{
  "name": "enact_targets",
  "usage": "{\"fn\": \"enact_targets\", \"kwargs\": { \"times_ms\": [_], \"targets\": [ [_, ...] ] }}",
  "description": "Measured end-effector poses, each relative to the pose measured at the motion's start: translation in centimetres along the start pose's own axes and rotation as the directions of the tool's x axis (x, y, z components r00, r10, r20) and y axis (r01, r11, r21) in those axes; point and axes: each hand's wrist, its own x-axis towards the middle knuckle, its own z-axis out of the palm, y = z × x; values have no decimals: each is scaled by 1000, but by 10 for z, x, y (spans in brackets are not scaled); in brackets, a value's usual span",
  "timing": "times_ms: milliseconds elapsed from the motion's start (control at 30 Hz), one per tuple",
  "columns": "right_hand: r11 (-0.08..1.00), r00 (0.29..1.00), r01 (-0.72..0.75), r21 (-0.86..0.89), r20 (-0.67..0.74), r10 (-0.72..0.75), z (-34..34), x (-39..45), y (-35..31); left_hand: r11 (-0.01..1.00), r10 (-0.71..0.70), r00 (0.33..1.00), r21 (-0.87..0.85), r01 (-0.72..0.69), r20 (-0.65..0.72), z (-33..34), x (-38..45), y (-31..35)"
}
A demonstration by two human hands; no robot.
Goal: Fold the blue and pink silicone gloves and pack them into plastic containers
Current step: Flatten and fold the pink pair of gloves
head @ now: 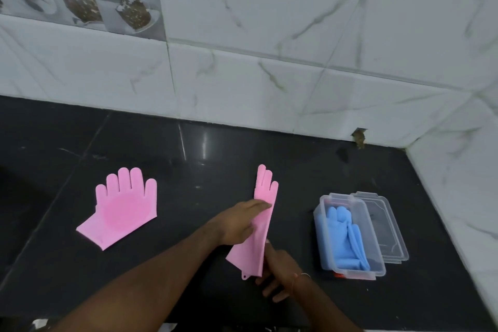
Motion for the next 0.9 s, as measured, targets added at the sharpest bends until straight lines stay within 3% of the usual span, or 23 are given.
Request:
{"fn": "enact_targets", "kwargs": {
  "times_ms": [67, 133, 200, 300, 400, 500, 900],
  "targets": [
    [992, 986, 100, 75, -138, -89, -7, 2, 4, 999, 47, 998, -5, -47, -49, 6, 8, 13],
    [944, 973, 172, 282, -200, -118, -12, 6, 8, 995, 97, 994, 3, -97, -55, 13, 14, 24],
    [907, 953, 252, 337, -251, -171, -18, 11, 15, 992, 128, 991, 7, -128, -39, 18, 19, 29],
    [913, 895, 342, 222, -374, -245, -28, 19, 32, 992, 82, 996, 94, -80, -18, 26, 27, 29],
    [936, 853, 325, 138, -470, -227, -35, 21, 48, 953, -69, 995, 298, 46, 68, 32, 30, 21],
    [959, 833, 282, 29, -504, -230, -38, 21, 61, 903, -118, 986, 426, 57, 118, 39, 30, 14],
    [953, 772, 179, -245, -566, -290, -38, 25, 87, 889, -177, 984, 436, 143, 37, 72, 16, 21]
  ]
}}
